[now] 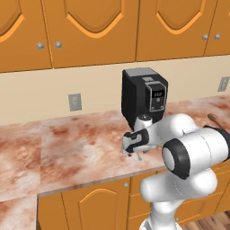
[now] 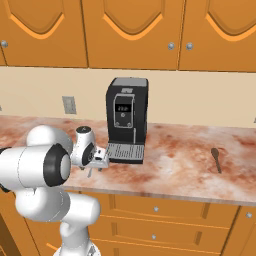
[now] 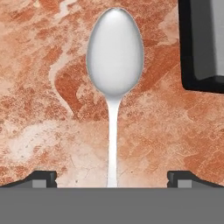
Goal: Organize the utensils by type. Pick up the wooden spoons from the counter and place them in the open cabinet. Then pick up the metallic utensils from the counter and place them in the open drawer.
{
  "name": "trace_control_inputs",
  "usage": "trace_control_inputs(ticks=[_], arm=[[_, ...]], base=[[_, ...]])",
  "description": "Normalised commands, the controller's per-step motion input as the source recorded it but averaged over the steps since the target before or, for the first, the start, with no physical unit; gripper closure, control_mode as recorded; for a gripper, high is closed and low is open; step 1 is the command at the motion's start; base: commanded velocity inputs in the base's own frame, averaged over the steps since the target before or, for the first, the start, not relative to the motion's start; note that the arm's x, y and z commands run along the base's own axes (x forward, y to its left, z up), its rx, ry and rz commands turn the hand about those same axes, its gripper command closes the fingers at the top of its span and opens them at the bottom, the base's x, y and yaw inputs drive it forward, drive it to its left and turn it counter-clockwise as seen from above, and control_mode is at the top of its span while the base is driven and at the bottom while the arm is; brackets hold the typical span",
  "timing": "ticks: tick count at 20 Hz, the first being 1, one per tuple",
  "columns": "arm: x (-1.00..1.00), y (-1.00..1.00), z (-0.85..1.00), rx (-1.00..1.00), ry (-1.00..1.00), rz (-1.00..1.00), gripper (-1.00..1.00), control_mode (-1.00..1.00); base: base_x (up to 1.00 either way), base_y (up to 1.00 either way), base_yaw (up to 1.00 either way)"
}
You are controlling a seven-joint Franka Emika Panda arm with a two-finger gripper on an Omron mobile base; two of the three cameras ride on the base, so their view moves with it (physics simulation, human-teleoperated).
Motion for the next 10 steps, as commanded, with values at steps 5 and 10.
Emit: trace_control_inputs(ticks=[5,10], arm=[[0.10,-0.01,-0.18,0.00,0.00,0.00,-1.00,-1.00],[0.02,0.00,-0.20,0.00,-0.01,0.00,-1.00,-1.00]], base=[[0.00,0.00,0.00],[0.00,0.00,0.00]])
